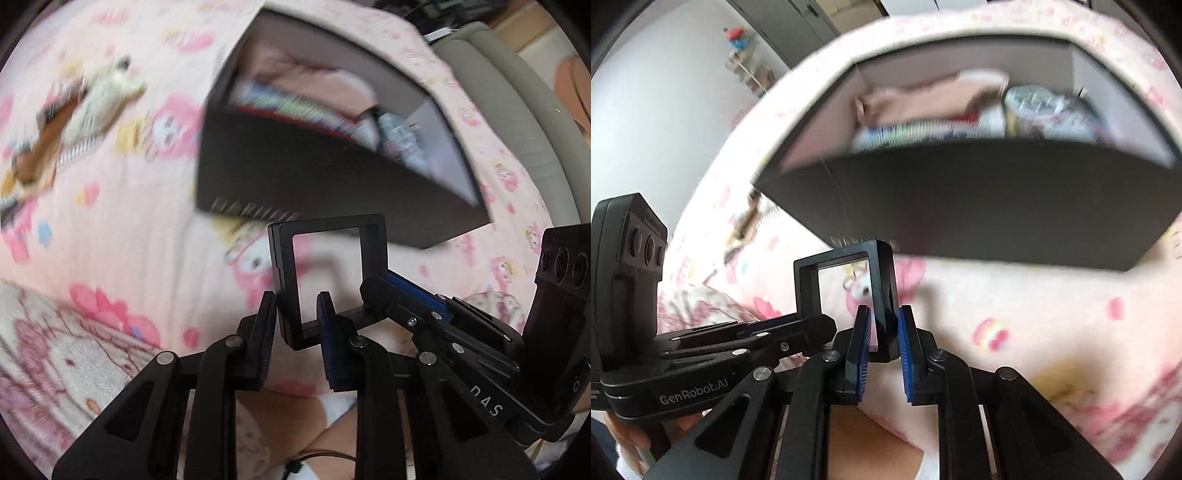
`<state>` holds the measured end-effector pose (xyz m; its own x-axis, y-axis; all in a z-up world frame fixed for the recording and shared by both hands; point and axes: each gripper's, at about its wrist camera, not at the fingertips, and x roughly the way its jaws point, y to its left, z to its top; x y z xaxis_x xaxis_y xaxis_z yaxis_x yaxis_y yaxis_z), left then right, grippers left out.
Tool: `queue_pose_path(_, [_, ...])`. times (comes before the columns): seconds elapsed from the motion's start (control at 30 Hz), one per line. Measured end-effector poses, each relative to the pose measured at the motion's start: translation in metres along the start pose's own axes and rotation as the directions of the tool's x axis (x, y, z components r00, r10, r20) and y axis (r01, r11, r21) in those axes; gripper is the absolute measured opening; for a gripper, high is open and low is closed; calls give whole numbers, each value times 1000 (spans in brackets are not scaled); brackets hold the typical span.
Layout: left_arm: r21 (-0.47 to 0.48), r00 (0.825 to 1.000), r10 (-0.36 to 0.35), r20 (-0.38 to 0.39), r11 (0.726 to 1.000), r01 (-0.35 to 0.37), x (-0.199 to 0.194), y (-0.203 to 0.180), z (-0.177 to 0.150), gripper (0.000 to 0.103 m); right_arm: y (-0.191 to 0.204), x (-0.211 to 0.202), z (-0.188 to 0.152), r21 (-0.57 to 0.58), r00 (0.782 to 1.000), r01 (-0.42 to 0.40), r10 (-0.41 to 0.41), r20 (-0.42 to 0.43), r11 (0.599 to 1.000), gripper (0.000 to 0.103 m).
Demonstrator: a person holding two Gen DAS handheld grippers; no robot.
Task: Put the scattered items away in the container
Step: 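Carry the black frame with the right gripper and lower it into the box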
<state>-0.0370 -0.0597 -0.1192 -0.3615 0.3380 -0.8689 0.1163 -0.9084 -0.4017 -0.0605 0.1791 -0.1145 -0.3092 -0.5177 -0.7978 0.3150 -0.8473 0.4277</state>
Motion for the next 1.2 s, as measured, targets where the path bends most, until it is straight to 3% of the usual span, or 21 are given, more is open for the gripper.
queue_pose_path(0.07, [28, 999, -14, 43, 1000, 13, -13, -21, -5, 22, 3, -15, 6, -5, 999, 9, -8, 44, 1000, 13])
queue_pose_path(0.2, [106, 990, -21, 139, 994, 6, -42, -65, 18, 21, 63, -4, 32, -15, 991, 28, -26, 133, 999, 13])
queue_pose_path(0.23, [110, 989, -19, 147, 994, 2, -55, -73, 26, 21, 61, -7, 36, -22, 989, 34, -30, 147, 999, 13])
queue_pose_path(0.4, [128, 983, 20, 182, 991, -44, -46, -83, 73, 22, 60, 7, 91, -35, 986, 45, -38, 161, 998, 13])
queue_pose_path(0.6, [95, 996, 79, 32, 992, -82, 5, -63, 111, 22, 37, 62, 124, -50, 998, 63, -63, 17, 997, 13])
queue_pose_path(0.8, [116, 984, 166, -71, 981, -157, 47, -59, 120, 20, 15, 94, 121, 0, 994, 41, -41, -104, 999, 12])
queue_pose_path(1.0, [98, 967, 207, -149, 976, -194, 73, -48, 115, 19, 2, 111, 110, 20, 989, 17, -14, -145, 1000, 12])
queue_pose_path(1.13, [96, 970, 200, -140, 978, -188, 69, -46, 112, 20, 0, 107, 108, 25, 992, 2, 1, -129, 1000, 13])
queue_pose_path(1.2, [94, 974, 192, -124, 979, -181, 61, -47, 111, 20, -4, 95, 107, 41, 996, -34, 37, -83, 999, 13])
